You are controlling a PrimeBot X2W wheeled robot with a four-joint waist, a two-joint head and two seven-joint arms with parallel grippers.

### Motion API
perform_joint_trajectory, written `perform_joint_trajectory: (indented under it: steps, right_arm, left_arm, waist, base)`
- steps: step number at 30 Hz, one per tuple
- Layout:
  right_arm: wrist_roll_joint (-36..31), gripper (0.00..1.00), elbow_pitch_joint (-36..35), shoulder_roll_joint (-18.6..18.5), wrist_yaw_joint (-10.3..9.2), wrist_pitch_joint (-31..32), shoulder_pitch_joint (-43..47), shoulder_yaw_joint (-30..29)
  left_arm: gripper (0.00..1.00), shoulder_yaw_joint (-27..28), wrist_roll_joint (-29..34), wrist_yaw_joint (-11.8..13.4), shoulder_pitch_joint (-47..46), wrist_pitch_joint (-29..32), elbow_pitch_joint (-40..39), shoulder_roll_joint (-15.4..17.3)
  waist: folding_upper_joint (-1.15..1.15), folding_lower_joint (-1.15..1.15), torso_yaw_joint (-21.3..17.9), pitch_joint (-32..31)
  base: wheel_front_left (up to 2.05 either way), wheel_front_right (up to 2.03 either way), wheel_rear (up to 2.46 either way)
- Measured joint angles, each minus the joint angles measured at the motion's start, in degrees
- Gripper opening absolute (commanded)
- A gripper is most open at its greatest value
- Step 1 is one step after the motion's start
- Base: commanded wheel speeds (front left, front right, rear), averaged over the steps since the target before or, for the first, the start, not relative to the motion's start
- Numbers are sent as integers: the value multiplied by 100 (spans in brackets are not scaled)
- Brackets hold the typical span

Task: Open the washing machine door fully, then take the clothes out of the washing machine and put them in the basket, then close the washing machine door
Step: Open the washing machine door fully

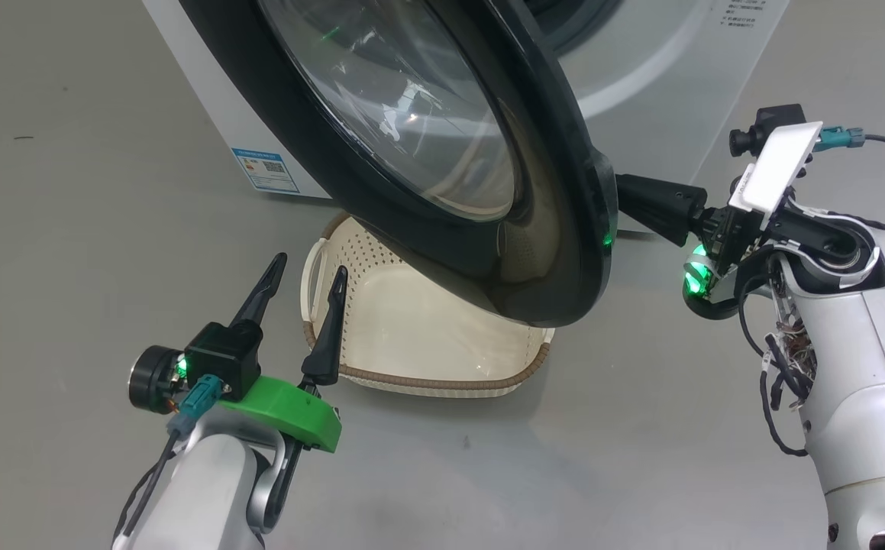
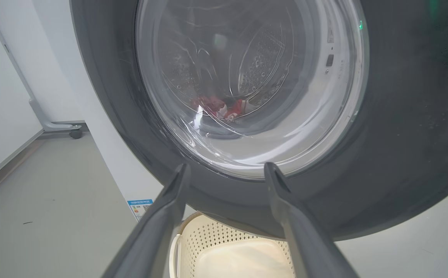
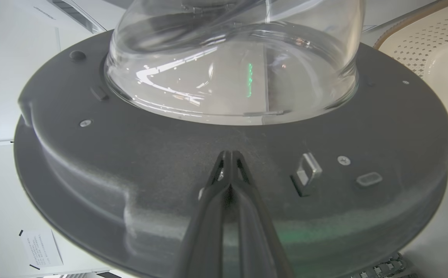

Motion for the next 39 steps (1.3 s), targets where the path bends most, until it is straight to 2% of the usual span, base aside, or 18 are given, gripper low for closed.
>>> perform_joint_trajectory:
  steps: [13,29,39]
  right_arm:
    - [138,0,-172,134,19,-1,545,178]
    - [331,0,-411,171,46,-67,1051,472]
    - [637,0,-599,180,46,-141,1210,904]
  left_arm:
    - [100,1,1,44,213,0,15,5]
    - [100,-97,1,45,402,0,59,13]
    - [100,-120,1,47,451,0,32,18]
  waist:
    - [0,0,182,-247]
    - [0,0,620,-517]
    - [0,0,924,-566]
  base:
    - [0,0,0]
    - [0,0,0]
    - [0,0,0]
